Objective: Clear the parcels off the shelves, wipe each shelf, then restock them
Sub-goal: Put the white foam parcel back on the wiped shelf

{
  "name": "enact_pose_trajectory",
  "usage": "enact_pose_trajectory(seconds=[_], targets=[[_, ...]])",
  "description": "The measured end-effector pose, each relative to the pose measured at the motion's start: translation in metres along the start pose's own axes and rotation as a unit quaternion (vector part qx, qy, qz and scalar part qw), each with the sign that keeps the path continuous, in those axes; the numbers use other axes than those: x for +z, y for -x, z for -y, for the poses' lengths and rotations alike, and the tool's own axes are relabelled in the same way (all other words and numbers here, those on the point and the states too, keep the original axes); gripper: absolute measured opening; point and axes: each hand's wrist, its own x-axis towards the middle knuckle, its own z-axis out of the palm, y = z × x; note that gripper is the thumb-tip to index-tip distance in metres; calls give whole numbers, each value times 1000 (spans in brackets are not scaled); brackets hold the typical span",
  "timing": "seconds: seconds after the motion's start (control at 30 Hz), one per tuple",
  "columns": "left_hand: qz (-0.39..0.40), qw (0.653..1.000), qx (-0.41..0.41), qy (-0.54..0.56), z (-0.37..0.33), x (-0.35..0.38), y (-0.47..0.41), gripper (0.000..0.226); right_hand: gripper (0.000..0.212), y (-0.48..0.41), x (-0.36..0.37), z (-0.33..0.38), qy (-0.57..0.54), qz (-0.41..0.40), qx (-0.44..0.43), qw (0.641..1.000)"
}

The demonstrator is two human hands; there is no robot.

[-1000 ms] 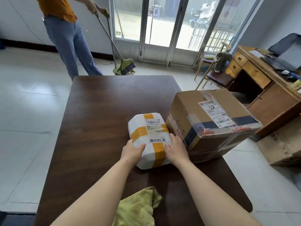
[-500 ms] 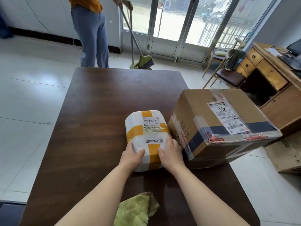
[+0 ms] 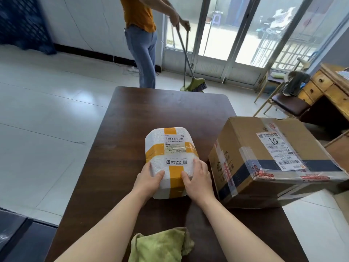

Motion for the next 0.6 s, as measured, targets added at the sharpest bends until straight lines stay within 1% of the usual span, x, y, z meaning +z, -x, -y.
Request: enact_pose_trajectory(seconds=[0.1, 0.27, 0.4, 0.47, 0.6], targets=[[-29, 1000, 5, 5, -8, -26, 8, 59, 68, 1, -5, 26, -10, -14, -28, 999], [-94, 996, 5, 10, -24, -80, 28, 67, 65, 4, -12, 86, -27, -17, -97, 995], [-150, 988, 12, 12, -34, -121, 46, 62, 65, 10, -16, 131, -43, -16, -146, 988], [-179, 983, 17, 31, -39, -141, 59, 57, 65, 17, -18, 156, -55, -13, -172, 983], [-215, 972, 20, 91, -45, -177, 88, 56, 63, 31, -21, 200, -65, -21, -220, 973]])
